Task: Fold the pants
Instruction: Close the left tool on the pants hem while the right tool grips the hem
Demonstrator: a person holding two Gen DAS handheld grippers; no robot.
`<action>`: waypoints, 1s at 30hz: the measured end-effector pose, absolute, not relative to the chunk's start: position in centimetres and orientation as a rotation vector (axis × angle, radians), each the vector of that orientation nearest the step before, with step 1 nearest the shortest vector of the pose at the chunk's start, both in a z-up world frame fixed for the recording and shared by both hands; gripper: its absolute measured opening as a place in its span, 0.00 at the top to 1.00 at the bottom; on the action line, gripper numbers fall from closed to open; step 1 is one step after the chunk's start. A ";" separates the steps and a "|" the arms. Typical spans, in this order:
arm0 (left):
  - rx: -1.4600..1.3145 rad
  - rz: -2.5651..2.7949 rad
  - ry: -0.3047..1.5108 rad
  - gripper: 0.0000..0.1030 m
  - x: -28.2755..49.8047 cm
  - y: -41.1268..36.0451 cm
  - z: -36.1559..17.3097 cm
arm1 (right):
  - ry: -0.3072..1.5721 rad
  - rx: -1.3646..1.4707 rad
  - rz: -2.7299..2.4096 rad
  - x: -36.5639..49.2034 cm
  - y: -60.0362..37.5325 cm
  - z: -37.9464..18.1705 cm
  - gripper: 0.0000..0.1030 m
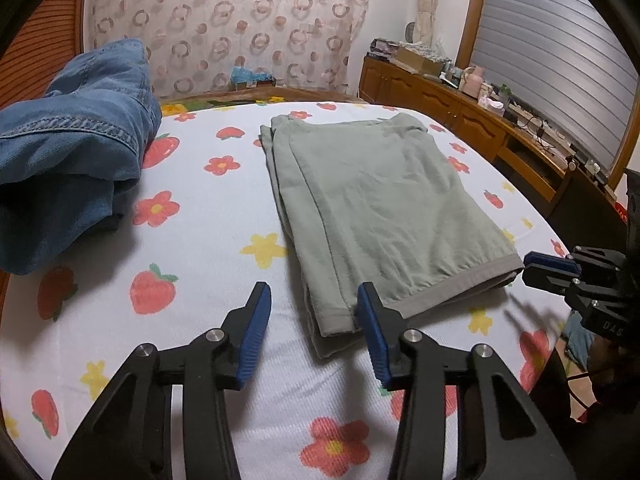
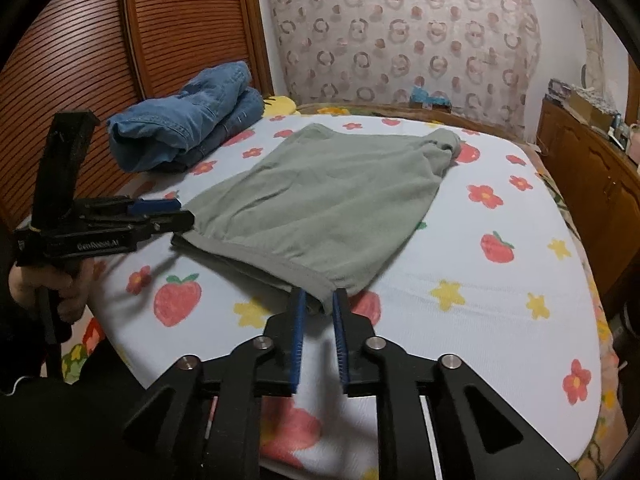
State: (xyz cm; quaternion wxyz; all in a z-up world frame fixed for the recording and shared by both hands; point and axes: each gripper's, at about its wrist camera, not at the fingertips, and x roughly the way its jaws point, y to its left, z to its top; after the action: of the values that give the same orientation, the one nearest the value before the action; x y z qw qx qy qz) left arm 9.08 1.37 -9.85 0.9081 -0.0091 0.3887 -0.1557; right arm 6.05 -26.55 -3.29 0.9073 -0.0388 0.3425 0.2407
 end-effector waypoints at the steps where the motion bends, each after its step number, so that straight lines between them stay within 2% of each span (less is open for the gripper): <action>1: -0.018 -0.324 0.806 0.56 9.1 1.3 -9.9 | 0.708 -0.082 0.497 6.1 -26.4 -3.4 0.74; 3: -0.015 -0.331 0.812 0.56 9.1 1.1 -10.1 | 0.715 -0.092 0.498 6.3 -26.0 -3.7 0.65; 17: -0.002 -0.344 0.835 0.57 8.6 0.1 -10.6 | 0.749 -0.122 0.437 8.1 -24.8 -5.2 0.64; 23: -0.019 -0.352 0.832 0.66 8.4 0.2 -10.7 | 0.741 -0.099 0.442 8.1 -25.1 -5.3 0.65; 28: -0.025 -0.370 0.832 0.79 8.2 0.0 -10.6 | 0.735 -0.082 0.472 8.1 -25.3 -5.4 0.82; 29: -0.019 -0.373 0.830 0.85 8.1 -0.2 -10.5 | 0.734 -0.082 0.477 8.0 -25.3 -5.4 0.82; 30: -0.011 -0.370 0.826 0.85 7.9 -0.3 -10.4 | 0.732 -0.083 0.477 8.0 -25.3 -5.5 0.83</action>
State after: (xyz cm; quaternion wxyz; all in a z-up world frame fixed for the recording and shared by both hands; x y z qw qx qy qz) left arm 7.94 -0.35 -10.38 0.8993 -0.0053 0.3991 -0.1789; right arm 7.98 -25.30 -5.48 0.9053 -0.0404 0.3544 0.2307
